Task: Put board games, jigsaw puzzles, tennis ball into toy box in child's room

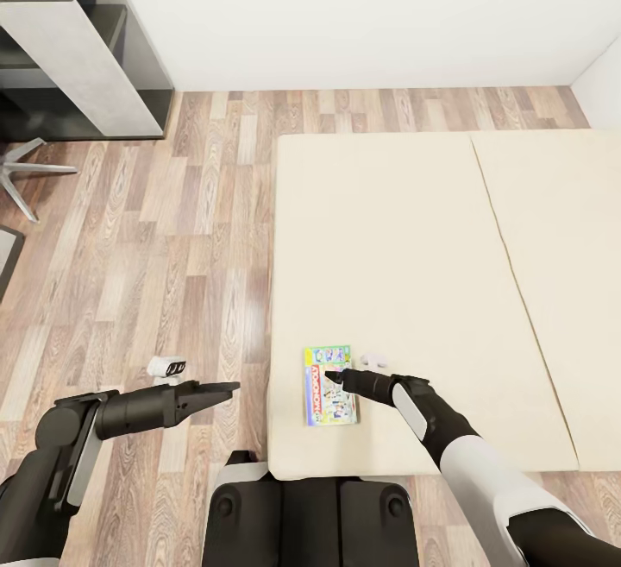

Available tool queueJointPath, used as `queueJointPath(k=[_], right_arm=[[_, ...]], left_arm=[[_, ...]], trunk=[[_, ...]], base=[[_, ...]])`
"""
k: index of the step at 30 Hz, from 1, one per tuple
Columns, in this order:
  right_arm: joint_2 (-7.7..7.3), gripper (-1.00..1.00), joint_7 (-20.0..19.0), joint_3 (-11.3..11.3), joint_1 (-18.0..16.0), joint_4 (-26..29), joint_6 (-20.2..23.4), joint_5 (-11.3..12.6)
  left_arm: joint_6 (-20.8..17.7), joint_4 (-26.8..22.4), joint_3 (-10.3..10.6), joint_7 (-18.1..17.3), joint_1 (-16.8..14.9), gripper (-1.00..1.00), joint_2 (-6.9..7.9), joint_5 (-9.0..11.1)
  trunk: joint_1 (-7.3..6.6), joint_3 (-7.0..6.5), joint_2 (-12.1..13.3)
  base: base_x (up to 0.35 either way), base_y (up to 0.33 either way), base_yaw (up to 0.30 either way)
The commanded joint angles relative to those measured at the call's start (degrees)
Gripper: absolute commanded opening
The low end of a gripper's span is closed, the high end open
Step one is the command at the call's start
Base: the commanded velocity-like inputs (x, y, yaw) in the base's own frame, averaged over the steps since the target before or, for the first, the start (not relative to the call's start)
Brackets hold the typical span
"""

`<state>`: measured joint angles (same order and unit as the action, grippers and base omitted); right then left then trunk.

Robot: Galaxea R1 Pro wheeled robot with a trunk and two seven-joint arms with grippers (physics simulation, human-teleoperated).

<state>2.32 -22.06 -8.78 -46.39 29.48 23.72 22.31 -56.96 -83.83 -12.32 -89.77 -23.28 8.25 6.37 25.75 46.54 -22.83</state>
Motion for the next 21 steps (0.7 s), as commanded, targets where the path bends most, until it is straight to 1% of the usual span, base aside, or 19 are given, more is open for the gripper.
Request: queueJointPath(k=[1,11,15,21], right_arm=[[0.01,1.00,-0.09,-0.08,-0.01,0.05,0.38,0.34],[0.16,1.00,-0.57,-0.01,-0.01,0.05,0.75,0.60],[1.40,1.00,-0.69,-0.01,-0.01,0.10,0.66,0.62],[2.46,1.00,-0.42,-0.05,-0.01,0.14,0.53,0.63]], left_arm=[[-0.61,-0.02,0.00,-0.23,-0.01,1.00,0.01,-0.04],[-0.61,-0.02,0.01,-0.23,-0.01,1.00,0.01,-0.04],[-0.61,-0.02,0.01,-0.23,-0.01,1.00,0.01,-0.04],[-0.61,-0.02,0.01,-0.23,-0.01,1.00,0.01,-0.04]], trunk=[[0.03,0.06,-0.08],[0.03,0.06,-0.08],[0.03,0.06,-0.08],[0.03,0.06,-0.08]], base=[[0.000,0.000,0.000],[0.000,0.000,0.000],[0.000,0.000,0.000],[0.000,0.000,0.000]])
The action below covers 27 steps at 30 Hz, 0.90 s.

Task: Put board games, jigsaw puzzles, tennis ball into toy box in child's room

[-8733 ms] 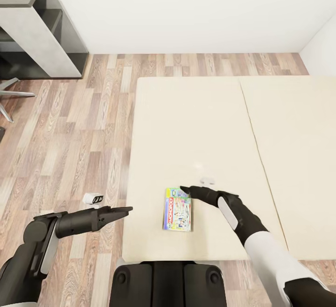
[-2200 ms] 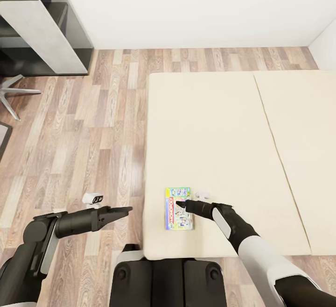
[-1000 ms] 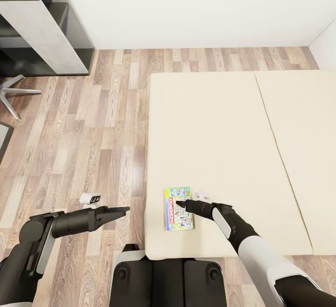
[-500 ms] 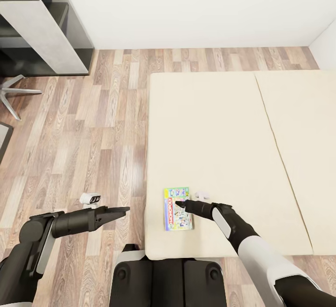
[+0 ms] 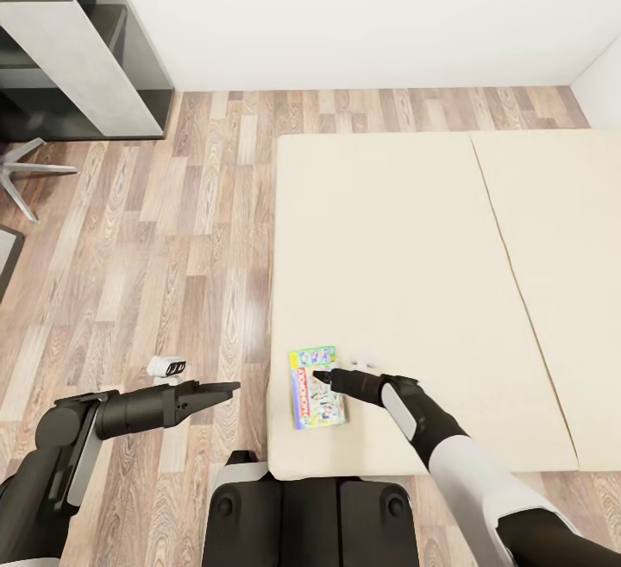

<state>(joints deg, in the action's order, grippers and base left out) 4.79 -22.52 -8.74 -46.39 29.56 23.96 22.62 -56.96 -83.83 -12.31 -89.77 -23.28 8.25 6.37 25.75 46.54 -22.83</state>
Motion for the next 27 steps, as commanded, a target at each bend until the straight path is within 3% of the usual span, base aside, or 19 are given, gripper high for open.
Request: queueJointPath(k=[1,12,27], right_arm=[[0.04,1.00,0.07,-0.11,-0.01,0.05,0.21,0.32],[1.64,1.00,0.09,-0.40,-0.01,0.06,-0.37,-0.19],[1.80,1.00,-1.45,-0.40,-0.01,-0.03,0.11,0.23]], left_arm=[[-0.61,-0.02,0.00,-0.23,-0.01,1.00,0.02,-0.04],[-0.61,-0.02,0.00,-0.23,-0.01,1.00,0.02,-0.04],[-0.61,0.00,0.00,-0.23,-0.01,1.00,0.02,-0.04]], trunk=[[0.03,0.06,-0.09],[0.03,0.06,-0.09],[0.03,0.06,-0.09]], base=[[0.000,0.000,0.000],[0.000,0.000,0.000],[0.000,0.000,0.000]])
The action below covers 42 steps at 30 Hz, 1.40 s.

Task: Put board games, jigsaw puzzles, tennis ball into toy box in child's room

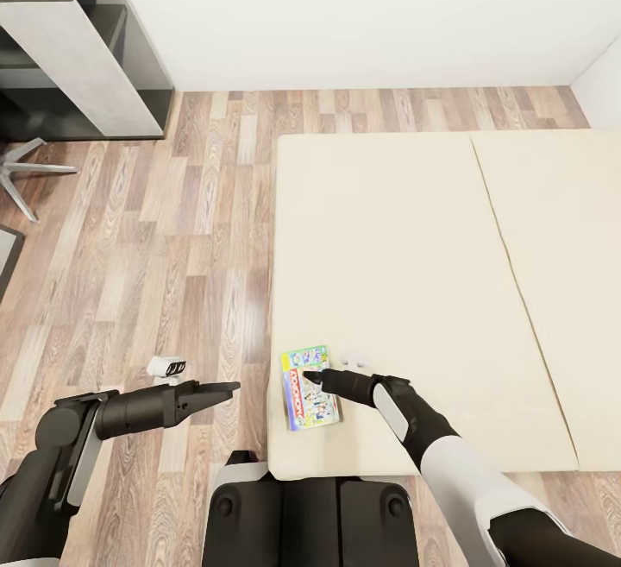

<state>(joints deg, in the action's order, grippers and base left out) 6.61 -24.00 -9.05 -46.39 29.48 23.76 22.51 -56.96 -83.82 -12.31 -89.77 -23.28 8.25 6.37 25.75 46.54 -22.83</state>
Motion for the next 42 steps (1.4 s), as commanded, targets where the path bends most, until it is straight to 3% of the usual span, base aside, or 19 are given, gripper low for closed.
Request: queueJointPath(k=[1,7,17,31,42], right_arm=[[-0.02,1.00,-0.88,-0.09,-0.01,0.05,0.31,0.34],[-0.01,1.00,-3.74,-0.09,-0.01,0.05,0.22,-0.01],[-0.02,1.00,-3.27,-0.17,-0.01,0.11,0.28,-0.45],[-0.02,1.00,4.14,-0.18,-0.01,0.67,0.51,-0.46],[-0.02,1.00,5.30,-0.18,-0.01,0.63,0.67,-0.48]], left_arm=[[-0.61,-0.02,0.00,-0.23,-0.01,1.00,0.01,-0.05],[-0.61,-0.03,0.00,-0.23,-0.01,1.00,0.01,-0.05],[-0.61,-0.01,0.00,-0.23,-0.01,1.00,0.01,-0.05],[-0.61,0.00,0.00,-0.23,-0.01,1.00,0.01,-0.05],[-0.61,-0.03,-0.03,-0.23,-0.01,1.00,0.06,-0.05]], trunk=[[0.03,0.06,-0.08],[0.03,0.06,-0.08],[0.03,0.06,-0.08],[0.03,0.06,-0.08],[0.03,0.06,-0.08]], base=[[0.000,0.000,0.000],[0.000,0.000,0.000],[0.000,0.000,0.000],[0.000,0.000,0.000],[0.000,0.000,0.000]])
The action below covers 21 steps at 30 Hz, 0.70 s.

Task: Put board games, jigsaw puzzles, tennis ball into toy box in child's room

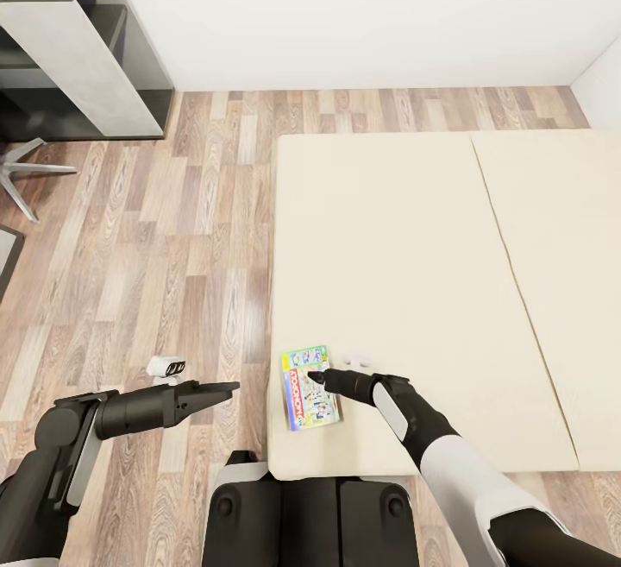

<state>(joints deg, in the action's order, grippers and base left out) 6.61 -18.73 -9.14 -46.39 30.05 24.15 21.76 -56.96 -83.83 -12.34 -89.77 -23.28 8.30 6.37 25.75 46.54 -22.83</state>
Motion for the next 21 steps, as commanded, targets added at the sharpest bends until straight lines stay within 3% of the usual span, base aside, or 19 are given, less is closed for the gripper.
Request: queueJointPath(k=[1,21], right_arm=[[0.00,1.00,0.06,-0.08,-0.01,-0.03,0.28,0.29],[-0.15,1.00,-0.51,-0.29,-0.01,-2.02,-0.78,0.14]], left_arm=[[-0.61,-0.02,0.01,-0.23,-0.01,1.00,0.02,-0.05],[-0.61,-0.01,0.03,-0.23,-0.01,1.00,-0.02,-0.05]], trunk=[[0.03,0.06,-0.09],[0.03,0.08,-0.09]], base=[[0.000,0.000,0.000],[0.000,0.000,0.000]])
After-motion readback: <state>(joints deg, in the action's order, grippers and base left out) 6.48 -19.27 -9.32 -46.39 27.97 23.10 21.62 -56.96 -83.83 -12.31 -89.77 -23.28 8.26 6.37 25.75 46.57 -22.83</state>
